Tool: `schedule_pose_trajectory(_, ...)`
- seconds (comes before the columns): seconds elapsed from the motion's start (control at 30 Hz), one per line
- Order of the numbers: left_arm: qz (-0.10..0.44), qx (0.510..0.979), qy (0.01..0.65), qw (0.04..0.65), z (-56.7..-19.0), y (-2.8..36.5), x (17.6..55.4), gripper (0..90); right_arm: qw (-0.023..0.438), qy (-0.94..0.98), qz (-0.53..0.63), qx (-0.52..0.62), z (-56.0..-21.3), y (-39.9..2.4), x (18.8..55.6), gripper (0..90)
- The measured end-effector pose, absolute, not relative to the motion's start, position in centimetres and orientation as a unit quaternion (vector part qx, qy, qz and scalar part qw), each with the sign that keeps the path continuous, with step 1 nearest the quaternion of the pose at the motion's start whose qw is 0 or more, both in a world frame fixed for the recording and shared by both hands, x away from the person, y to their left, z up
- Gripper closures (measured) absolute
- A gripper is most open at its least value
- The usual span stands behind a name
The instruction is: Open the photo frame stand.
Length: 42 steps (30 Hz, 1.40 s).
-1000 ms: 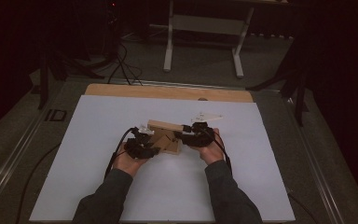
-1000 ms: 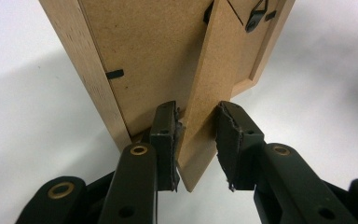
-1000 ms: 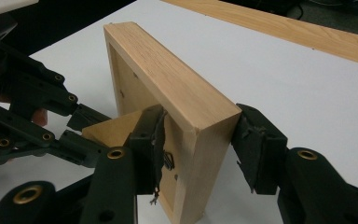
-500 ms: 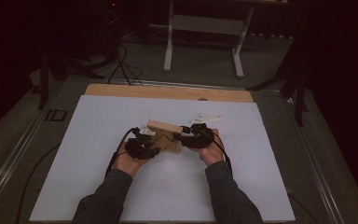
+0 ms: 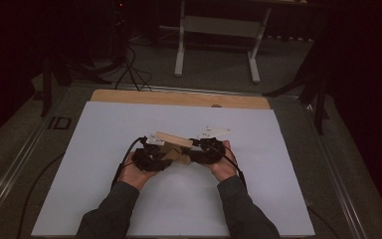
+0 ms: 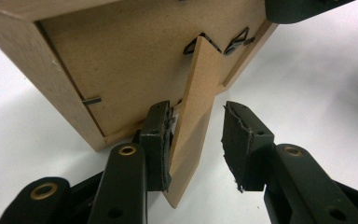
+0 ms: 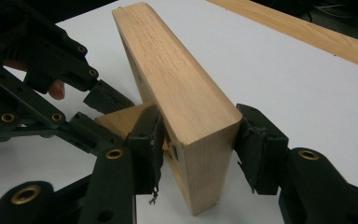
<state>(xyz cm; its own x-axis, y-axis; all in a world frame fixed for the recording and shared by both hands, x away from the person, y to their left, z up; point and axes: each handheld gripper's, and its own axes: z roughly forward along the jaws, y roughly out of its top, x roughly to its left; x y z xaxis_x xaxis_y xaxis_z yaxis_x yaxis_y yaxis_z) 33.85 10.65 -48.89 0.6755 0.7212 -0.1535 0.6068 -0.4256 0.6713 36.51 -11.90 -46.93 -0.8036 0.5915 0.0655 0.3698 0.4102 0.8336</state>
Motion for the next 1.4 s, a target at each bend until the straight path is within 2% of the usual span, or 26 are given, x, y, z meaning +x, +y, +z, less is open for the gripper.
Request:
schedule_pose_trajectory(0.7,0.068,0.835,0.398,0.375,-50.0,11.4,32.6,60.8,0.116,0.845,0.453,0.26,-47.2,-11.1,34.5,48.7)
schedule_pose_trajectory(1.4,0.082,0.83,0.39,0.39,-51.0,11.7,31.2,60.3,0.091,0.851,0.454,0.248,-47.8,-10.5,33.5,37.7)
